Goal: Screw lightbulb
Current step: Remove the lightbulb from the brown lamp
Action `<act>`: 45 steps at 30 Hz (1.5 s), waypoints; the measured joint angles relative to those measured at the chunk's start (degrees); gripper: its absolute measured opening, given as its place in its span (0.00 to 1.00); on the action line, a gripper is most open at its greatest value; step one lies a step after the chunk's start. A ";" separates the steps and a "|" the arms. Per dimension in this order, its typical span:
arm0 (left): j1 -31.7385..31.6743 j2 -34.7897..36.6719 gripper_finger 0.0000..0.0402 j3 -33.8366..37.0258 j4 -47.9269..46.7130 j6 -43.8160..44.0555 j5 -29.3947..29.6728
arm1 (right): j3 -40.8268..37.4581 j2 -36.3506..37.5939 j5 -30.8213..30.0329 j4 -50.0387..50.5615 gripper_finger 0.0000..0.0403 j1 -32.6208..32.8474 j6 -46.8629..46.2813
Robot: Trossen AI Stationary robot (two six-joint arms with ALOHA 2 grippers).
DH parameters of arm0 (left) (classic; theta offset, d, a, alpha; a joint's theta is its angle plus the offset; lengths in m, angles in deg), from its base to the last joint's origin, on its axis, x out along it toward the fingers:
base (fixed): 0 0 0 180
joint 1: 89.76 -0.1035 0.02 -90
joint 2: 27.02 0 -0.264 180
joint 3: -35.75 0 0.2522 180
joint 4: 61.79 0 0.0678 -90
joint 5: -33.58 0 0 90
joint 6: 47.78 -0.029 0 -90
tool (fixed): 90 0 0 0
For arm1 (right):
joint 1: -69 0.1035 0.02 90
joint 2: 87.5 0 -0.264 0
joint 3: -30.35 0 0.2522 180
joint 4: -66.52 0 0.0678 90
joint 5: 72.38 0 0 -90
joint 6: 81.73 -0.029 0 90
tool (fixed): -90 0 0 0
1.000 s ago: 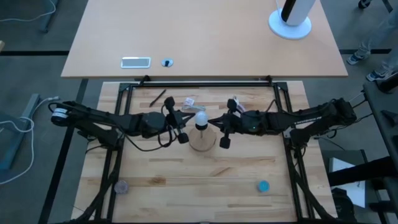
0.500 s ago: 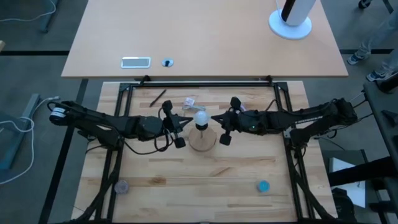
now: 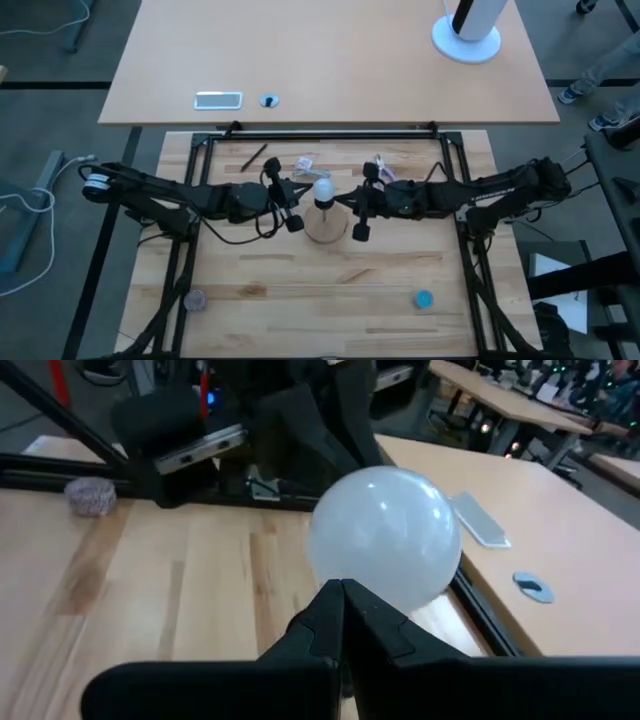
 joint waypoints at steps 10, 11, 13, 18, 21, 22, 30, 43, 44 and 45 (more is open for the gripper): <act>1.40 0.37 0.00 0.00 -0.61 0.40 -2.15 | 0.00 0.41 -5.47 1.94 0.00 -0.51 0.01; 1.78 0.48 0.00 0.00 -0.83 0.67 -2.73 | 0.00 0.48 -6.22 2.23 0.00 -0.61 -0.03; 2.34 0.56 0.00 -0.23 -1.99 1.80 -3.60 | 0.04 0.59 -6.80 3.19 0.00 -0.62 -0.48; 2.70 1.07 0.00 -0.22 -4.95 3.04 -0.26 | 0.04 1.08 -7.07 4.79 0.00 -0.23 -1.11; 2.68 1.19 0.00 -0.22 -4.91 2.95 2.34 | 0.07 1.50 -2.42 4.81 0.00 0.21 -0.40; 2.49 1.19 0.00 -0.22 -4.93 2.60 2.80 | 0.07 1.58 -0.28 4.51 0.00 0.20 -0.27; 0.80 0.70 0.00 -0.22 -0.24 -0.81 -0.47 | 0.07 0.68 1.68 0.42 0.00 -0.06 0.56; 2.59 0.56 0.00 -0.13 -2.96 0.10 -2.98 | 0.09 1.57 -6.00 4.14 0.00 -0.58 -0.08; 2.79 0.69 0.00 -0.13 -3.39 0.29 -2.87 | 0.09 1.74 -6.01 4.38 0.00 -0.55 -0.22; 2.85 0.96 0.00 -0.11 -3.79 0.66 -2.36 | 0.09 1.95 -6.01 5.00 0.00 -0.53 -0.49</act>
